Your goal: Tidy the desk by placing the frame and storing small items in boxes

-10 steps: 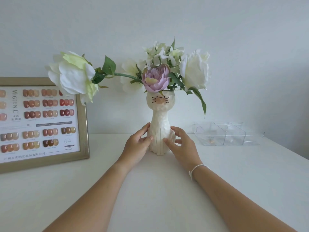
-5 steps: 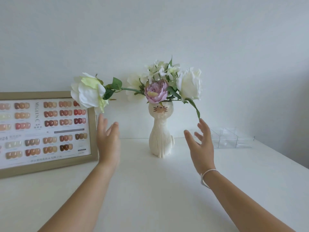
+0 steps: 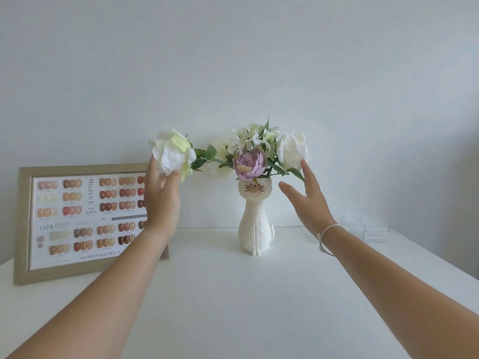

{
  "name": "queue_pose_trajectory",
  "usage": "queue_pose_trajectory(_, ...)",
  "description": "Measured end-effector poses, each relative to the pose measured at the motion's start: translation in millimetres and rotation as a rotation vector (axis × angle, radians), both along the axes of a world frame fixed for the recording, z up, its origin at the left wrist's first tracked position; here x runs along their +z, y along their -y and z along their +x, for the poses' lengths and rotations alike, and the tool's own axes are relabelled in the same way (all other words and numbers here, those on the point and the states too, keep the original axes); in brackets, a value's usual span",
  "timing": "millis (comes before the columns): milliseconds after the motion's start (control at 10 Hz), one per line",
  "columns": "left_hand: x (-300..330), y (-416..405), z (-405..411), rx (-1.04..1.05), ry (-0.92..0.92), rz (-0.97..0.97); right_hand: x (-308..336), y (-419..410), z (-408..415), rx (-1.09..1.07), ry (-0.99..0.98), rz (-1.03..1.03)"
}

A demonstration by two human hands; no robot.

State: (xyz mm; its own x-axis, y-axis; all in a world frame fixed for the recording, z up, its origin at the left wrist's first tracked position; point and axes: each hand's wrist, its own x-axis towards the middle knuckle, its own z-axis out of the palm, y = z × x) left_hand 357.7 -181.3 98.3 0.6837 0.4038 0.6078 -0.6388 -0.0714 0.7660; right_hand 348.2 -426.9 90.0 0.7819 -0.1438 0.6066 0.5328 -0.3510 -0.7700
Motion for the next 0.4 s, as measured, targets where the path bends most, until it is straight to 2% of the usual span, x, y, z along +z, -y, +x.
queue_pose_trajectory(200,5,24,12,-0.110,-0.047,0.264,0,-1,6,0.007,-0.031,-0.039)
queue_pose_trajectory(300,7,36,10,-0.149,-0.082,0.335,-4,-2,2,0.026,-0.039,-0.057)
queue_pose_trajectory(400,9,38,6,-0.112,-0.078,0.291,-4,1,-1,0.019,-0.036,-0.068)
